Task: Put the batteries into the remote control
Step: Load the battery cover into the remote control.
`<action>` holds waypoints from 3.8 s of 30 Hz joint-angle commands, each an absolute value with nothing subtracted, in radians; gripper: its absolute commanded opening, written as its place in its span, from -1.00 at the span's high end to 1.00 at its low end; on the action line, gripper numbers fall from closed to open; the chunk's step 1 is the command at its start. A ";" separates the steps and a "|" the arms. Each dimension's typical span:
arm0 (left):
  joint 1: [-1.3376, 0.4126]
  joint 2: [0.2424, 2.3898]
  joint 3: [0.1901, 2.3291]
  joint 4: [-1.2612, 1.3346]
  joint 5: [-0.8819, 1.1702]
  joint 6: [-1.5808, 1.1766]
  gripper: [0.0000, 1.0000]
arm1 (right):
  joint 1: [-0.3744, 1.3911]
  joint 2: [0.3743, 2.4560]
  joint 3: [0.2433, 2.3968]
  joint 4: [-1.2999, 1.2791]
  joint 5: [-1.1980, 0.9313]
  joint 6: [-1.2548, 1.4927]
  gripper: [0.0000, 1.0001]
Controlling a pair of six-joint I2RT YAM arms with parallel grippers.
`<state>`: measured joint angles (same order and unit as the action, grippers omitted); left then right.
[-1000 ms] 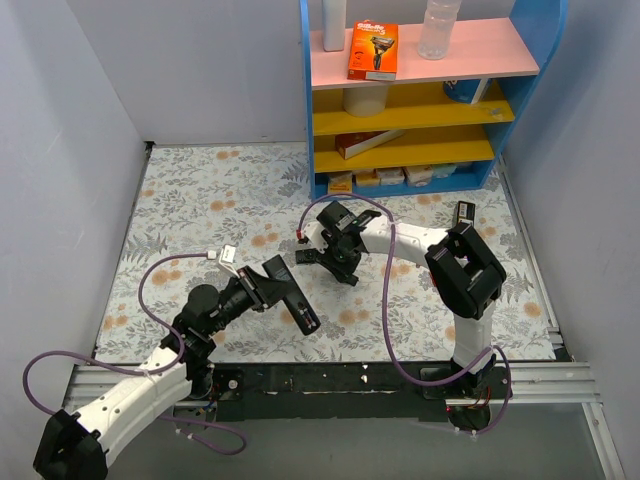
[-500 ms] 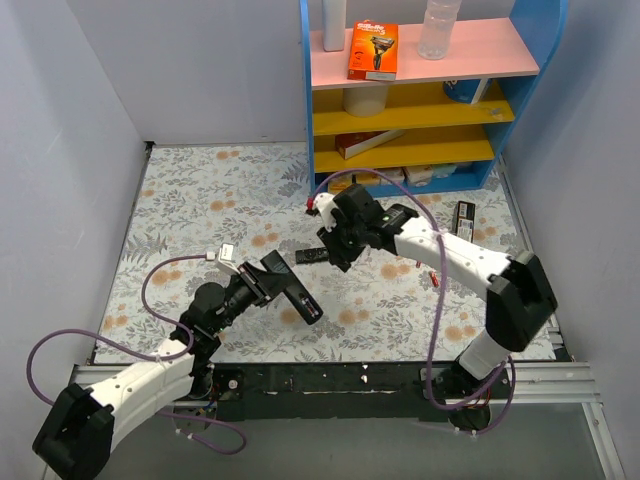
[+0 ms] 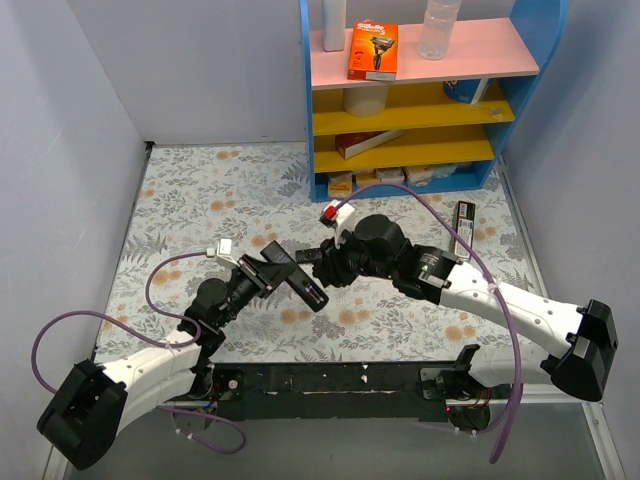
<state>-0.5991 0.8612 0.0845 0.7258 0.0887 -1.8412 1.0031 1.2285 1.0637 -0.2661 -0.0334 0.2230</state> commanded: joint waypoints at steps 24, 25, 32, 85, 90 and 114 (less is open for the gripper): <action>-0.597 0.881 0.115 0.836 0.023 -2.114 1.00 | 1.163 1.077 0.830 0.072 0.235 0.291 0.48; -0.597 0.876 0.114 0.835 0.023 -2.123 1.00 | 1.164 1.078 0.830 0.074 0.236 0.290 0.47; -0.595 0.870 0.110 0.825 0.012 -2.167 1.00 | 1.169 1.077 0.811 0.083 0.244 0.282 0.47; -0.597 0.885 0.153 0.841 0.038 -2.210 1.00 | 1.170 1.022 0.670 0.242 0.201 0.196 0.57; -0.597 0.881 0.155 0.841 0.041 -2.214 1.00 | 1.170 1.022 0.657 0.261 0.183 0.178 0.58; -0.597 0.885 0.172 0.873 0.087 -2.158 1.00 | 1.169 1.052 0.663 0.192 0.135 0.083 0.49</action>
<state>-0.5987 0.8955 0.1131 0.7940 0.0685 -1.9823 1.1664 1.0397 0.6487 0.2352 0.1349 0.1364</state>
